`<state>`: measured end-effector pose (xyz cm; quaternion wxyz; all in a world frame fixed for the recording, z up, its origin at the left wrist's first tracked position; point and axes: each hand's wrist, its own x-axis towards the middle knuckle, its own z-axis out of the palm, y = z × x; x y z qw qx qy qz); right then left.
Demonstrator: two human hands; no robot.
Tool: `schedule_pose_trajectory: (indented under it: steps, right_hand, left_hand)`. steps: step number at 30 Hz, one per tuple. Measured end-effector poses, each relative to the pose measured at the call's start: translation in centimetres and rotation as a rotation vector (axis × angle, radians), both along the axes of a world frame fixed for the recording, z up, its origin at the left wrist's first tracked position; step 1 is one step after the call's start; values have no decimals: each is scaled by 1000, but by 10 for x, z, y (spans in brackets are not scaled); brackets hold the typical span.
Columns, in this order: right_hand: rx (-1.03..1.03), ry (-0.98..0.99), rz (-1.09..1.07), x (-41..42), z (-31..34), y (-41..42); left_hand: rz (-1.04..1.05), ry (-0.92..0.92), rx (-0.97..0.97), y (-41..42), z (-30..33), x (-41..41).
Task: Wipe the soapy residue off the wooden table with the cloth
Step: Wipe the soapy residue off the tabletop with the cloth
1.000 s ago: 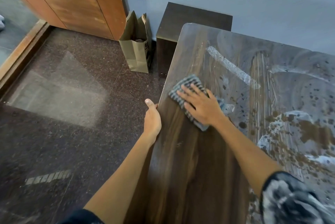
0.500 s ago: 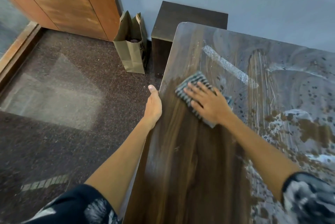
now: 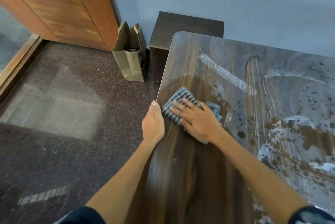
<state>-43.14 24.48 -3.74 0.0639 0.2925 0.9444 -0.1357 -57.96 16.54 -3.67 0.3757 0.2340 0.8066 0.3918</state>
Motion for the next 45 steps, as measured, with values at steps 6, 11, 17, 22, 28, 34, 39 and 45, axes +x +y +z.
schedule_pose_trajectory:
  steps: [6, 11, 17, 22, 28, 34, 39, 45]
  right_hand:
    - [26, -12, -345, -61, -4, 46]
    - [20, -2, -29, -37, -2, 13]
    - [41, -11, -109, 5, -2, 41]
    - [64, -47, -393, -41, -9, 75]
    - [41, 0, 3, -39, -3, 66]
    - [88, -43, -162, -25, -7, 125]
    - [102, -69, -389, -82, -8, 119]
    - [2, -9, 182, -23, 1, 72]
  left_hand:
    - [-51, 85, -79, 11, 7, 4]
    - [-83, 127, -121, 48, 4, -6]
    - [-177, 392, -112, 67, -1, -7]
    - [-251, 535, -106, 66, -5, -3]
    - [-235, 544, -55, 65, -6, -2]
    - [-157, 510, -21, 67, -5, -1]
    - [-172, 509, -37, 67, -2, -1]
    - [-166, 533, 12, 67, -8, -3]
